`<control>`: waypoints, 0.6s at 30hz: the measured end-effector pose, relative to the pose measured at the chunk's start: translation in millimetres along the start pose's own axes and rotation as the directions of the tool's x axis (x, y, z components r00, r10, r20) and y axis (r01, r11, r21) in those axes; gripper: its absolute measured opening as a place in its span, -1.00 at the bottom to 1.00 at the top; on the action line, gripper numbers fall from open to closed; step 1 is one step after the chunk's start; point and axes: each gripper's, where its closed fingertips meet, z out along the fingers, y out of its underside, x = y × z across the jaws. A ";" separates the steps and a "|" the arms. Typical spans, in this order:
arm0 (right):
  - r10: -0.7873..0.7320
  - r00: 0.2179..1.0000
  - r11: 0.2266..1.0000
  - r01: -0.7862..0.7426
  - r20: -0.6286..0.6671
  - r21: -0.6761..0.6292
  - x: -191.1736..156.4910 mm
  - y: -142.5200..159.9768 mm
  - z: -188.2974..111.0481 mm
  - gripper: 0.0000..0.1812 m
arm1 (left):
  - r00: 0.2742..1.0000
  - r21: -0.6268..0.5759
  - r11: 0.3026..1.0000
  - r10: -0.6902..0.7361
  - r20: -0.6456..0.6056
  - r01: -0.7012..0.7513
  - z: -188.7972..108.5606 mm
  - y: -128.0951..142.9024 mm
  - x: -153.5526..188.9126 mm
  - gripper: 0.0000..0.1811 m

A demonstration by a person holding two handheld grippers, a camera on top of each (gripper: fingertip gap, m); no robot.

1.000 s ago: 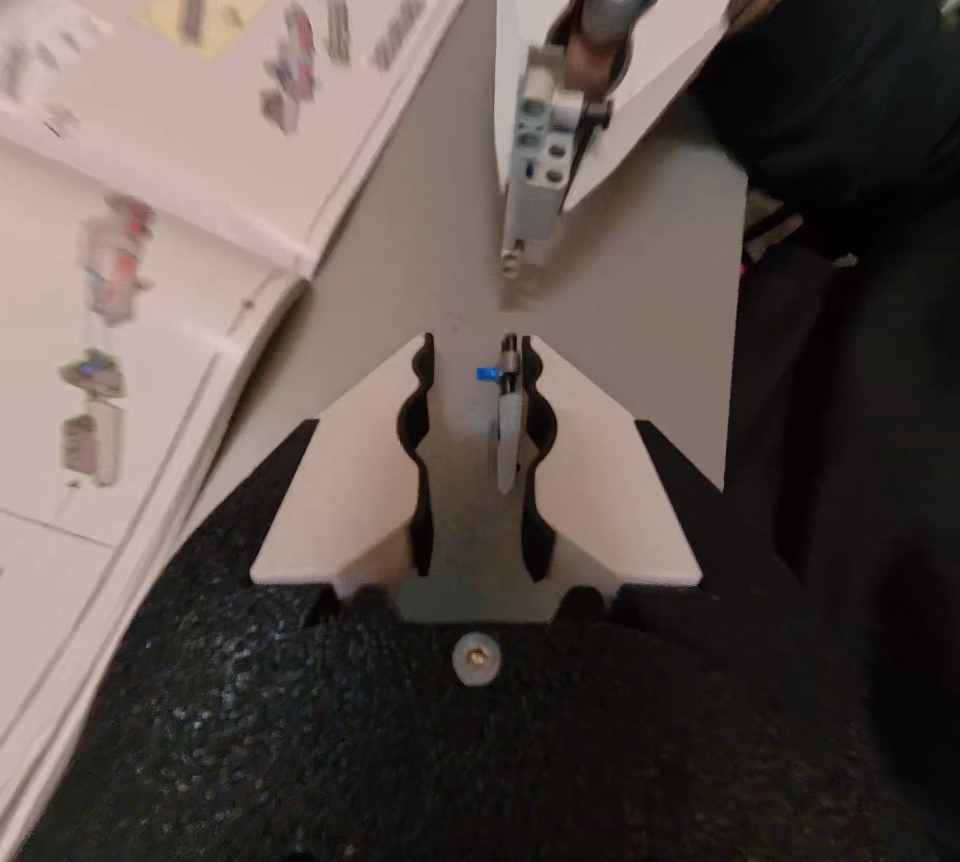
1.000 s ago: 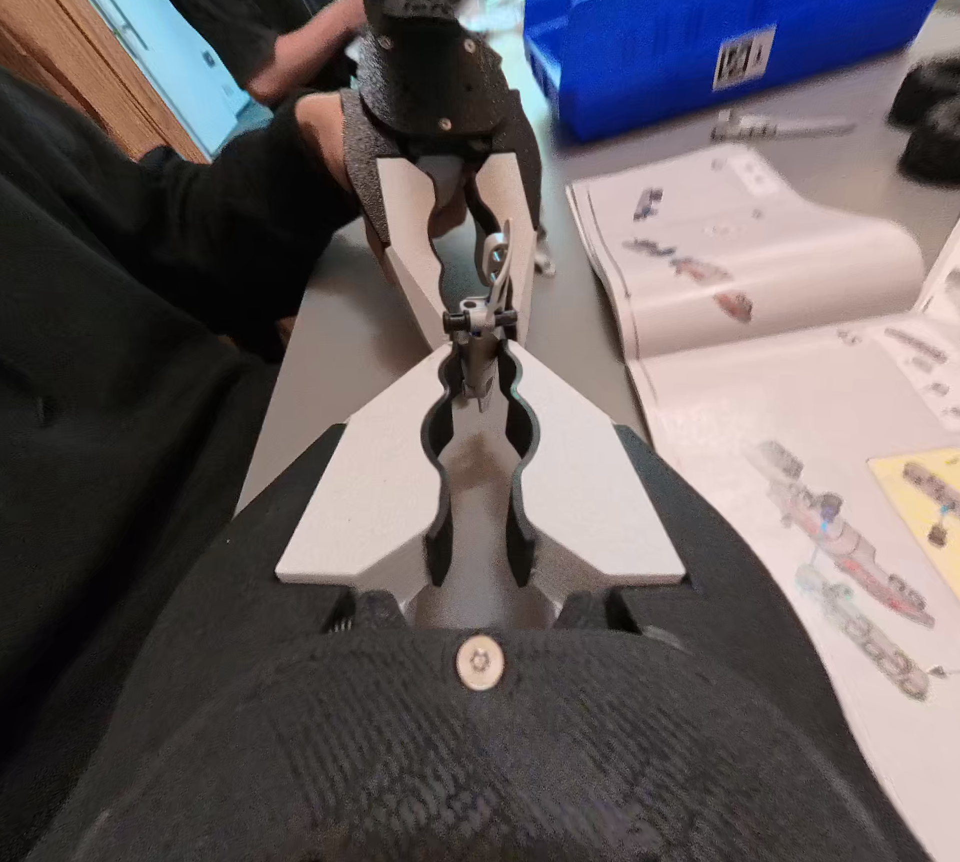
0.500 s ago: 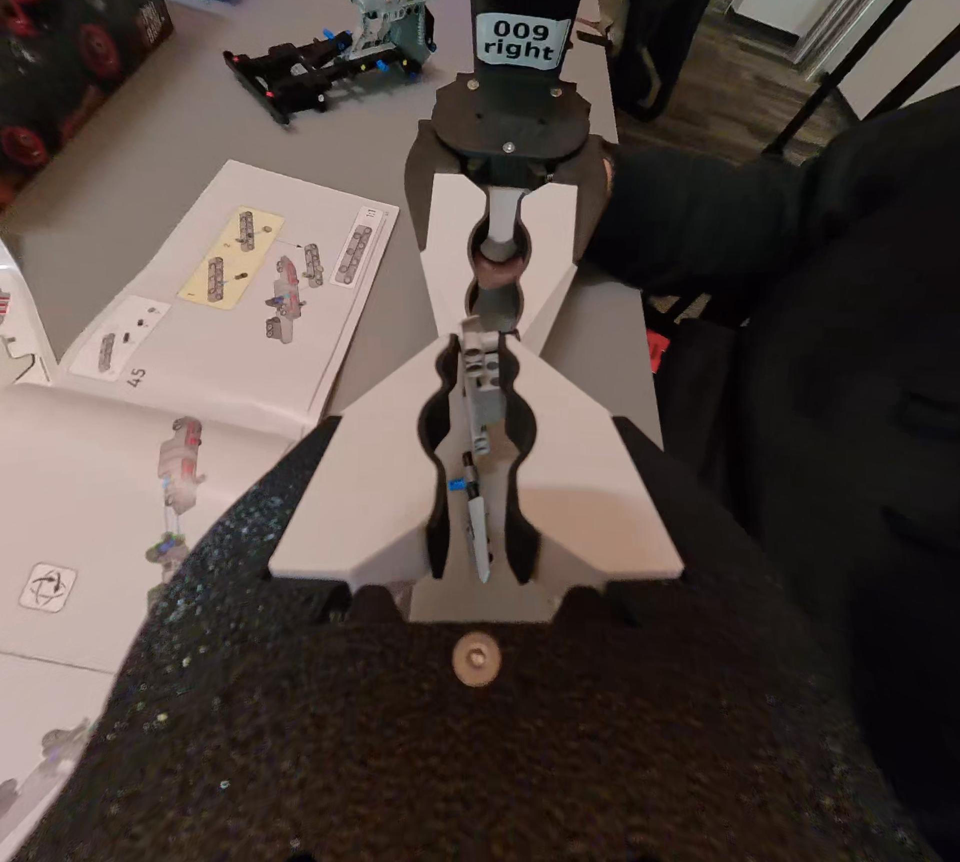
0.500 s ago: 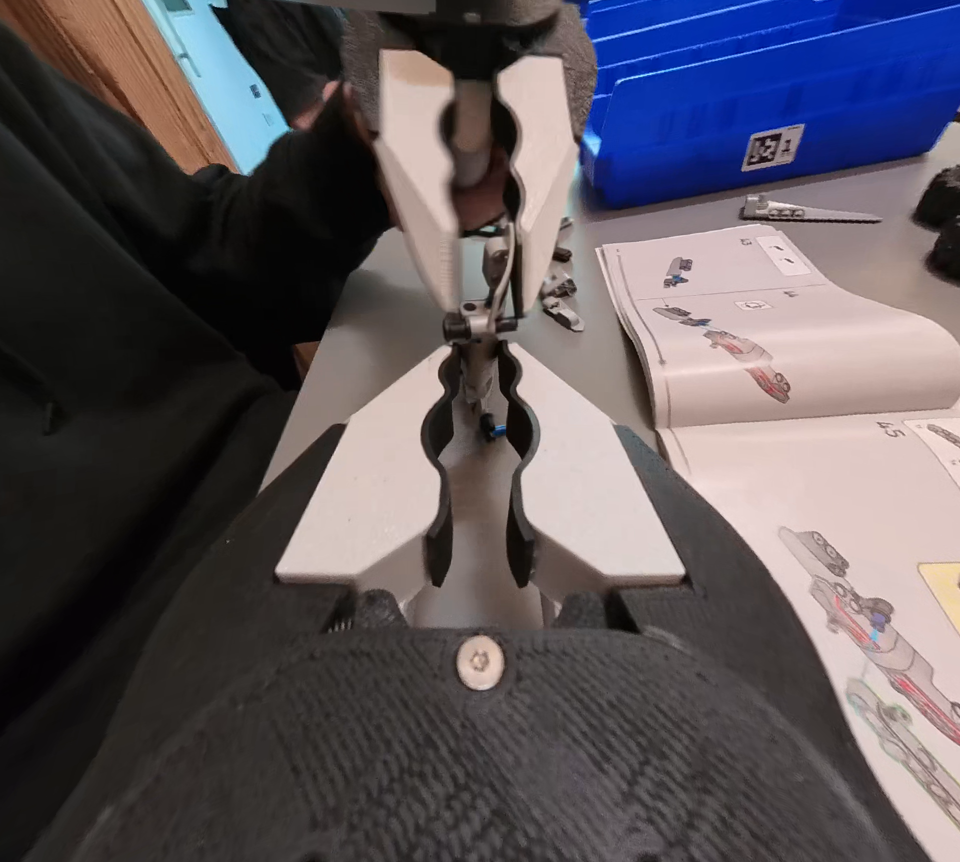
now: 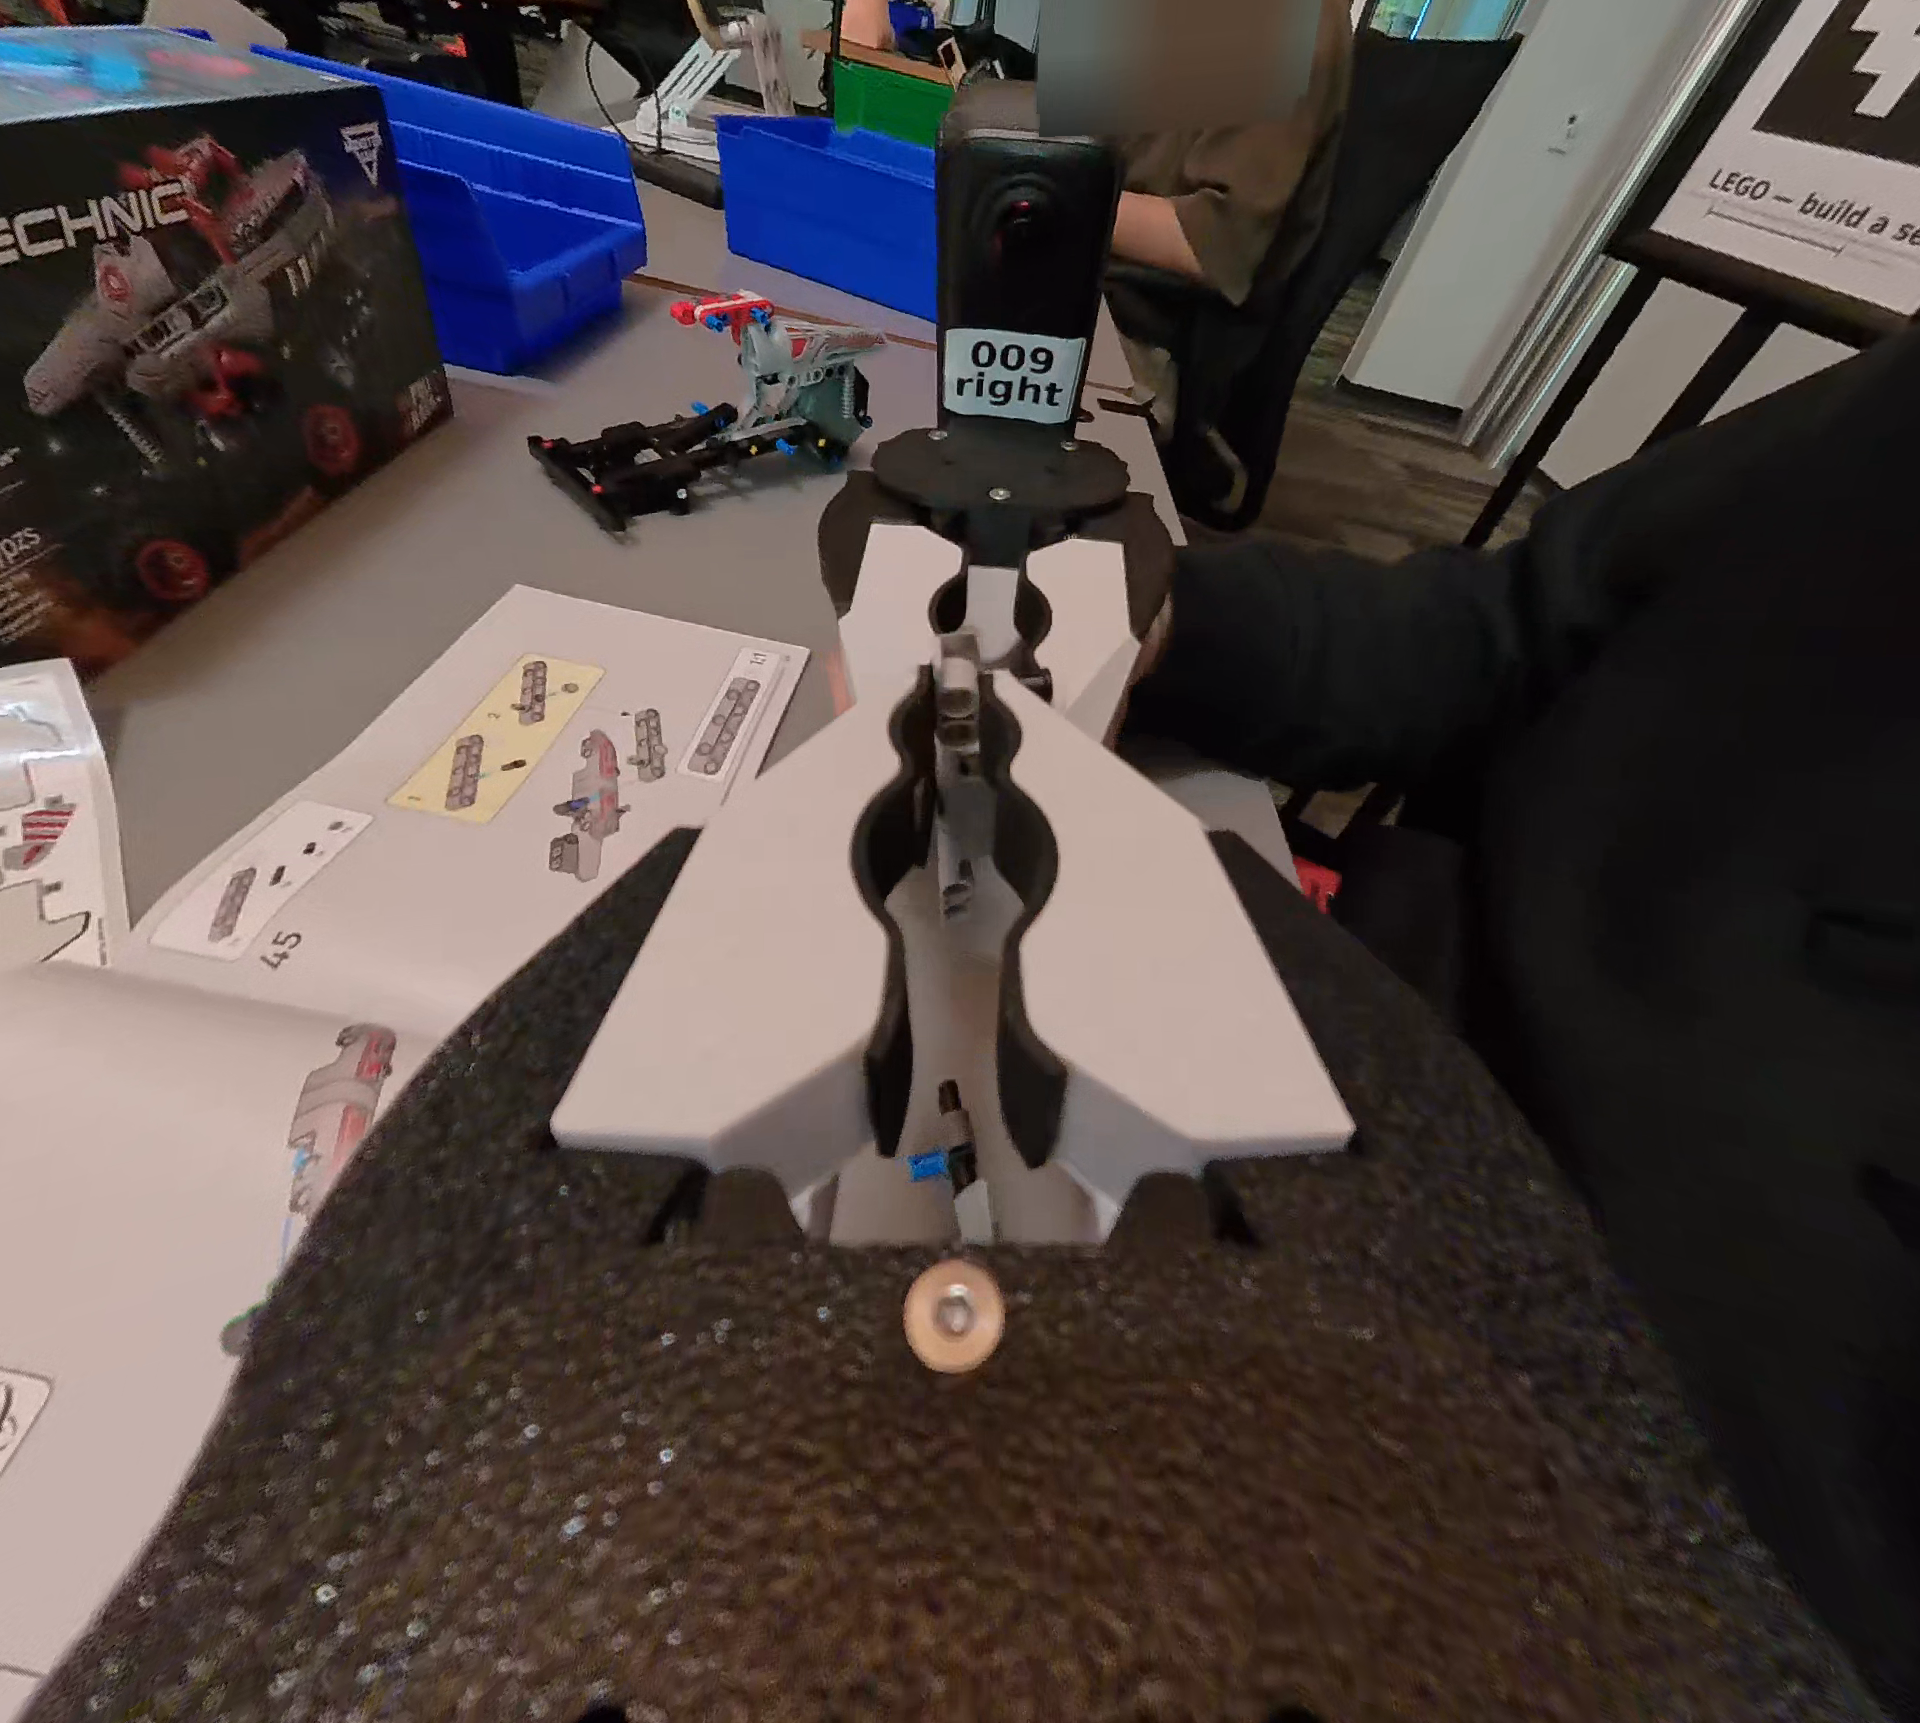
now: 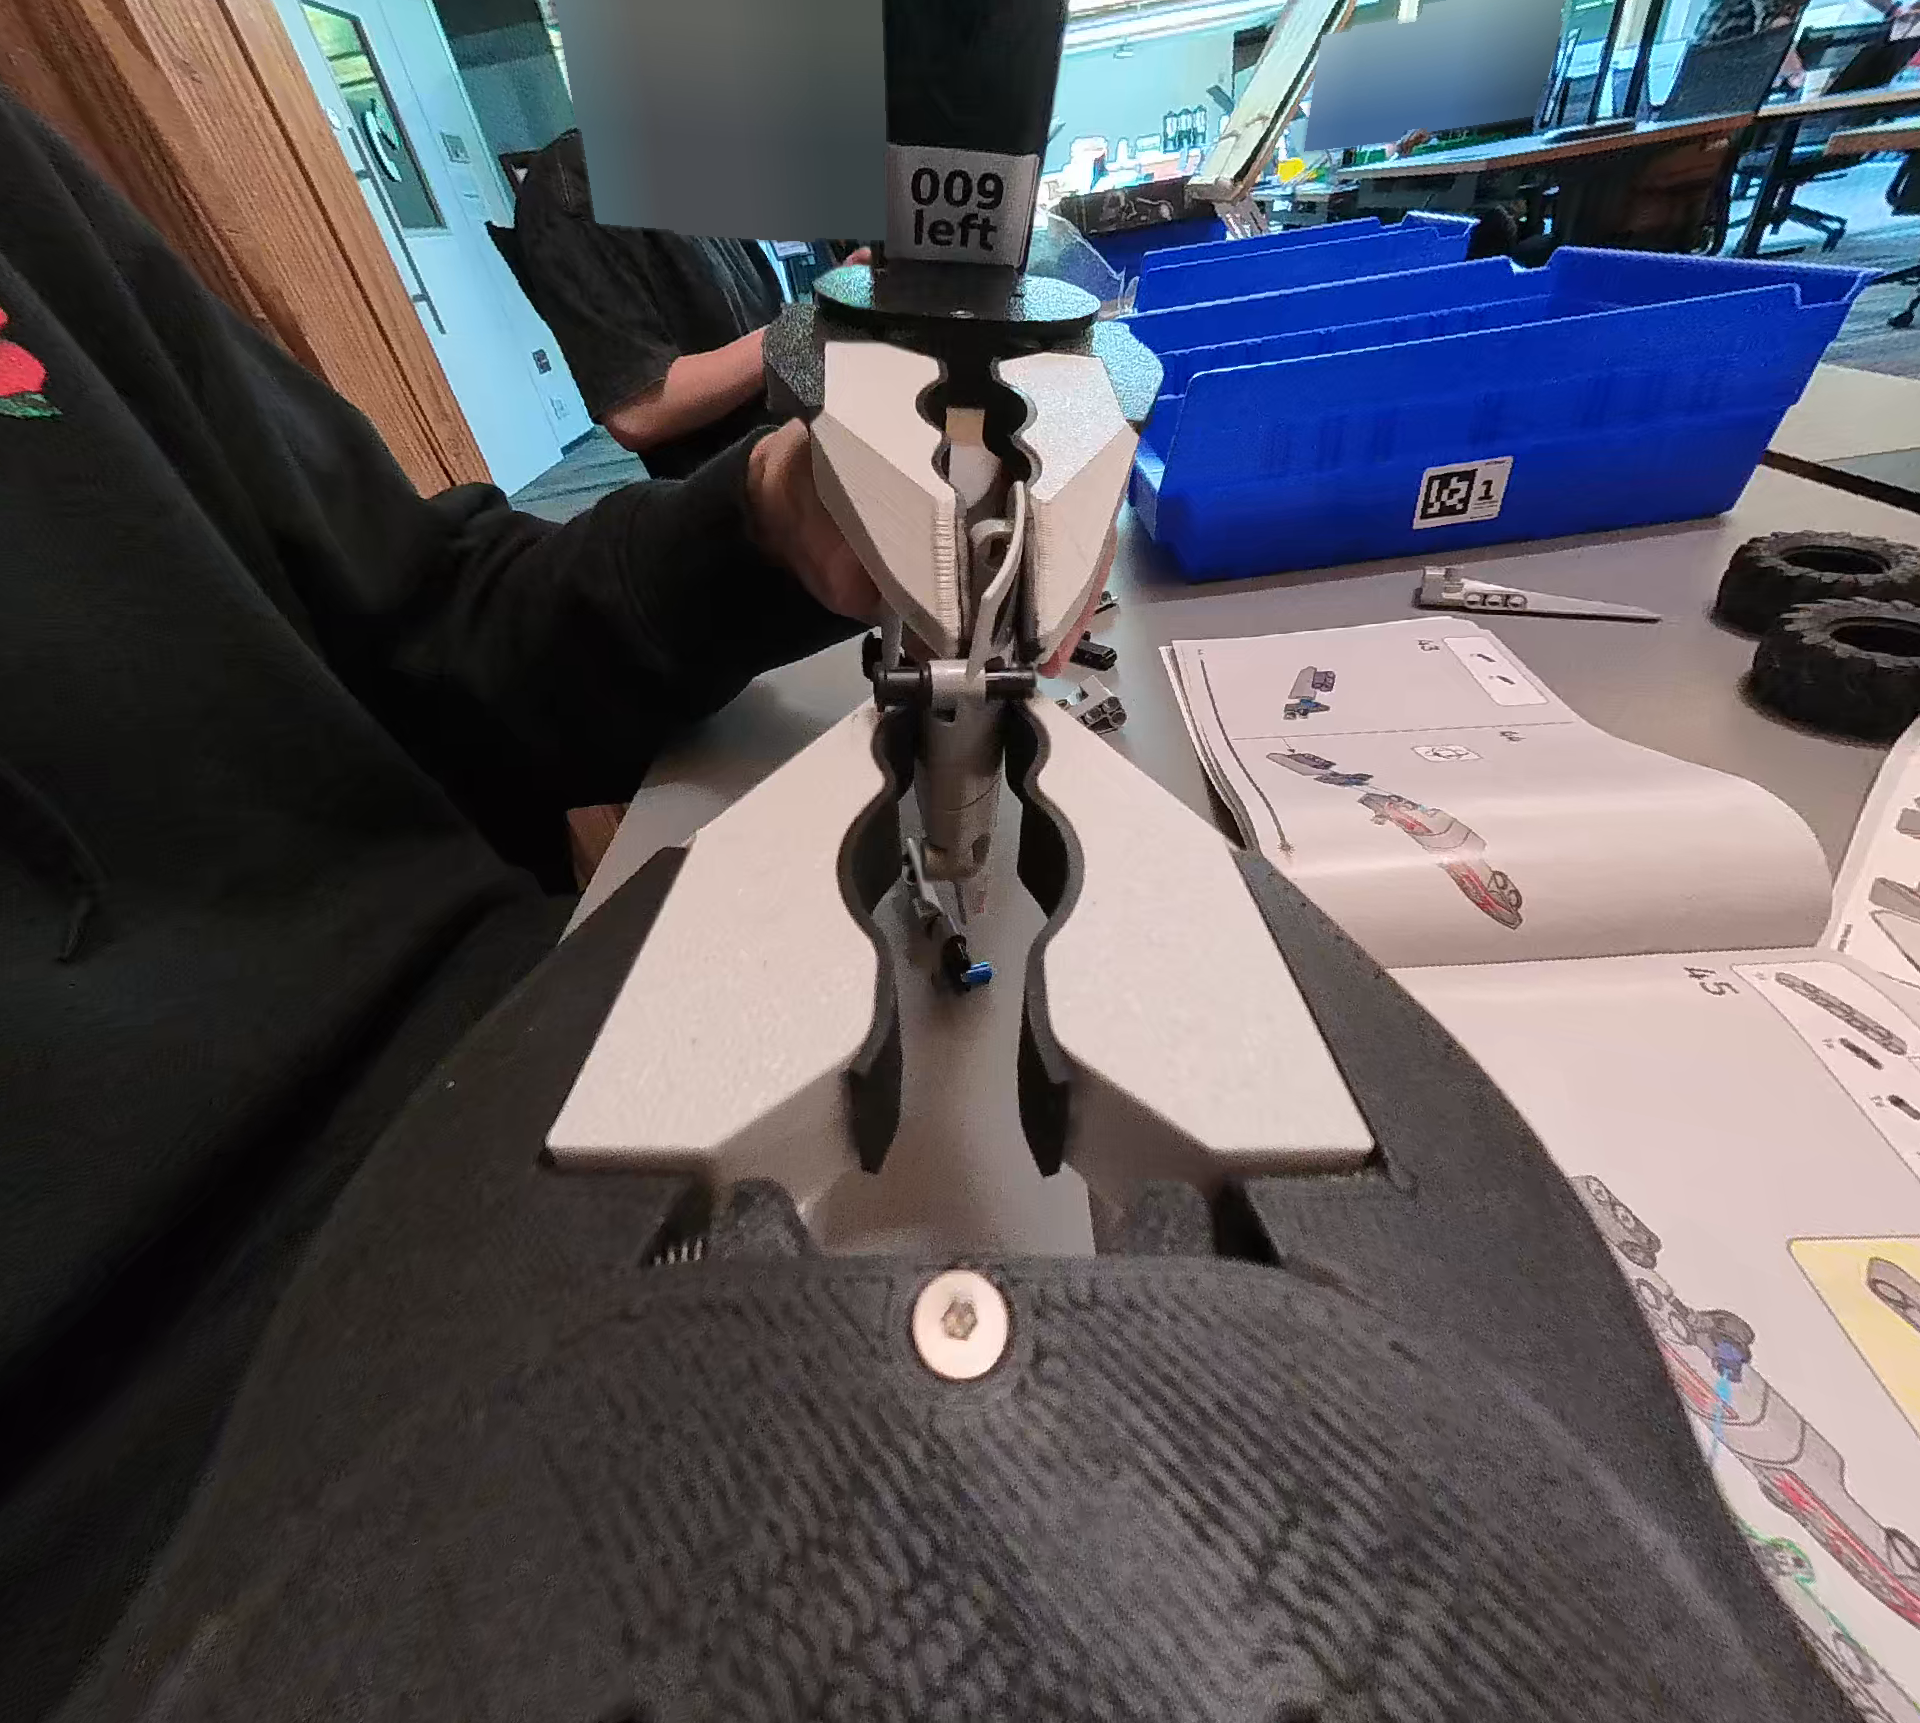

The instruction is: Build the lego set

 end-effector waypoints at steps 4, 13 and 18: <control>-0.003 1.000 1.000 0.002 -0.019 -0.019 3.1 2.3 2.4 -0.84 | 0.999 -0.025 0.999 0.023 0.028 -0.022 -1.4 2.4 -3.1 -0.95; 0.035 0.996 0.999 -0.036 -0.086 -0.009 20.4 1.0 -12.8 -0.84 | 0.994 -0.317 0.948 -0.004 0.111 0.039 -49.1 38.0 -4.0 -0.73; 0.073 0.992 0.997 -0.070 -0.099 0.031 26.1 -3.5 -18.4 -0.84 | 0.977 -0.485 0.866 -0.017 0.211 0.119 -61.0 101.3 6.5 -0.68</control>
